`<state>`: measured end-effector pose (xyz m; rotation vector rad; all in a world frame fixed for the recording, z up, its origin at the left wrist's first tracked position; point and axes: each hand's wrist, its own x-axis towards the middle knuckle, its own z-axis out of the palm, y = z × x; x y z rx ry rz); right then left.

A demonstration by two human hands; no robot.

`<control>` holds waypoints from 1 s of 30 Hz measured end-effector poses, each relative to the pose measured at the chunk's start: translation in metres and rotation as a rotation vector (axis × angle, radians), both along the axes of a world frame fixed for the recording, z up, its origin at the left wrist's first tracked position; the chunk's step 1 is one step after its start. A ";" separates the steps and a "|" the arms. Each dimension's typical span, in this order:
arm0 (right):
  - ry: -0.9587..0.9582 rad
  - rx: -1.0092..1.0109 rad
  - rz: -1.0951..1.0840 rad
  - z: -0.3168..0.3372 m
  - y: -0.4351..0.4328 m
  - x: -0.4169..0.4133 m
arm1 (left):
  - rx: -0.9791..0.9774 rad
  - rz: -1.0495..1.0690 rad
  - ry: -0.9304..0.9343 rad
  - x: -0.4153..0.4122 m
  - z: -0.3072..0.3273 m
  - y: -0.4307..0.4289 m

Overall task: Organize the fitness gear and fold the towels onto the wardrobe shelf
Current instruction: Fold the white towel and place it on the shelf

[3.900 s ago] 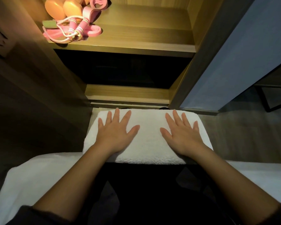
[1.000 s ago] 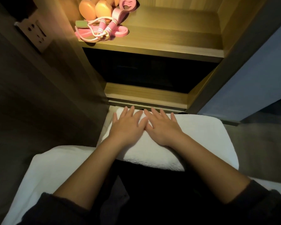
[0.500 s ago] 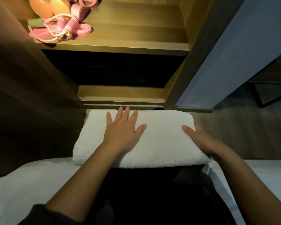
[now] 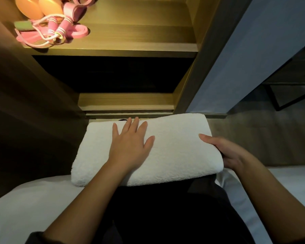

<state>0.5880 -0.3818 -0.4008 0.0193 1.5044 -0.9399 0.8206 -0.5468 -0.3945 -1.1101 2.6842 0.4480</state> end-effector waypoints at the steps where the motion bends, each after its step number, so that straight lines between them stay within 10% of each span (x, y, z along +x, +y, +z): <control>1: 0.002 -0.008 -0.007 -0.001 0.000 0.000 | -0.007 0.005 0.007 0.001 0.000 0.001; 8: -0.016 0.034 -0.067 0.005 -0.024 -0.008 | -0.008 0.013 0.019 -0.001 0.000 0.001; 14: 0.543 0.188 0.161 0.000 -0.042 -0.004 | 0.007 0.072 0.049 0.001 0.001 0.003; 18: 0.560 0.224 0.263 0.001 -0.044 -0.005 | 0.011 0.092 0.031 -0.001 0.002 0.004; 25: 1.274 0.008 0.634 0.022 -0.061 0.024 | 0.055 0.063 0.084 -0.011 0.012 -0.001; 30: 1.251 -0.046 1.103 0.013 -0.073 0.067 | 0.045 -0.010 0.013 -0.012 0.005 0.008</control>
